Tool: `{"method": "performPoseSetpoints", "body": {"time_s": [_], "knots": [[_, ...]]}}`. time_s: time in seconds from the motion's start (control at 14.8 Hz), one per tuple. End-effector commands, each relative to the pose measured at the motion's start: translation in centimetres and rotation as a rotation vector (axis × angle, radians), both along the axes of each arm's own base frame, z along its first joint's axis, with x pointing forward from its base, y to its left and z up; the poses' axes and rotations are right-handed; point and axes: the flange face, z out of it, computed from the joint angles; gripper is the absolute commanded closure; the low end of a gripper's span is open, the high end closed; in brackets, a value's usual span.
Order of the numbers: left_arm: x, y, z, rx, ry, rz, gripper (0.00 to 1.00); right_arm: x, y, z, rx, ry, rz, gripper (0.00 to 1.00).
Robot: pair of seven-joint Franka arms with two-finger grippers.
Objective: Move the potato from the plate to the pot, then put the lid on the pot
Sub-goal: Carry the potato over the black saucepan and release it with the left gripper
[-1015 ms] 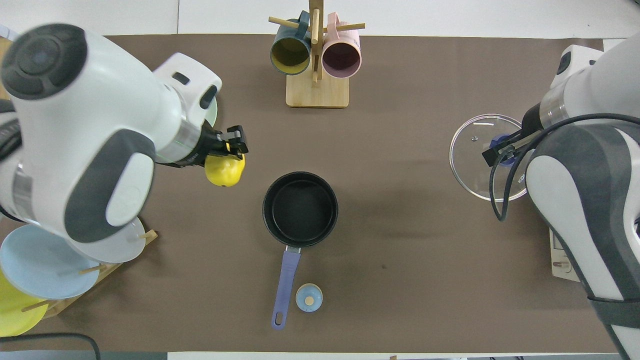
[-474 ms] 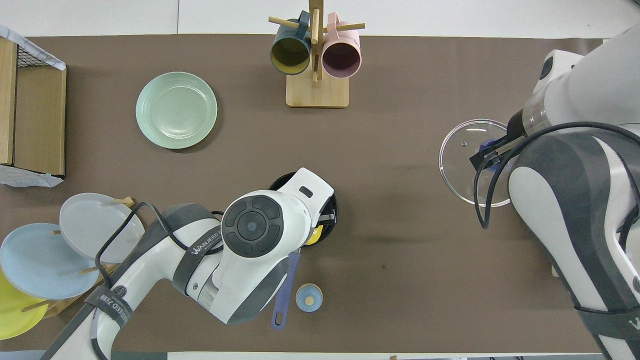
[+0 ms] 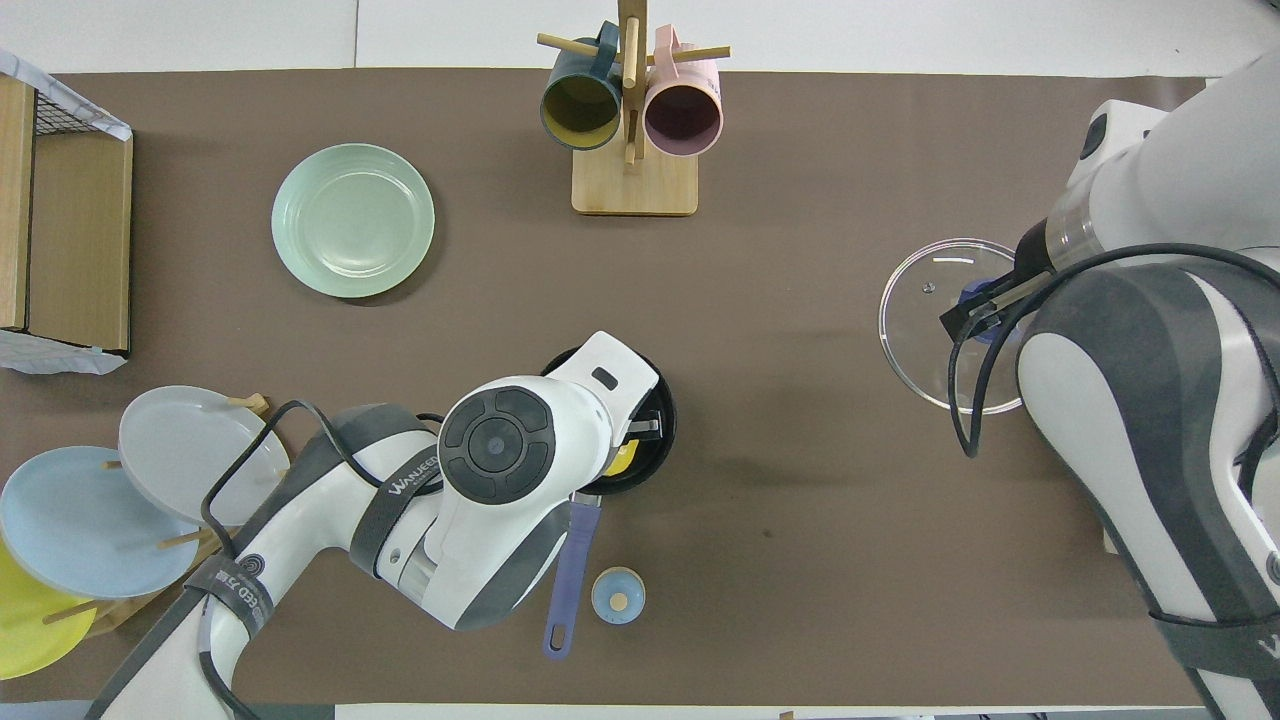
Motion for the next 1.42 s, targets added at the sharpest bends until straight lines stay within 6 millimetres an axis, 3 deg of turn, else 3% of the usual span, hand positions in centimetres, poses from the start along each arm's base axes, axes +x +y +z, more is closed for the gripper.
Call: {"method": "performPoseSetpoints", "body": {"time_s": [0.0, 0.68, 1.02, 1.15, 1.22, 1.35], "knots": [[-0.3, 1.0, -2.6, -0.006, -0.047, -0.016, 1.00, -0.2, -0.1, 0.5, -0.014, -0.002, -0.014, 1.00], [-2.1, 0.9, -6.5, 0.005, -0.066, -0.025, 1.00, -0.3, -0.1, 0.5, -0.019, 0.011, -0.023, 1.00], [-2.8, 0.1, -7.5, 0.045, -0.083, -0.048, 1.00, -0.7, 0.5, 0.7, -0.014, 0.035, -0.016, 1.00], [-2.7, 0.0, -7.5, 0.058, -0.092, -0.067, 1.00, -0.8, -0.2, 0.5, -0.018, 0.051, -0.026, 1.00], [-2.7, 0.0, -7.5, 0.059, -0.091, -0.067, 0.93, -0.8, -0.4, 0.5, -0.018, 0.052, -0.030, 1.00], [-2.7, -0.1, -7.5, 0.063, -0.090, -0.071, 0.28, -0.8, -0.4, 0.6, -0.019, 0.050, -0.028, 1.00]]}}
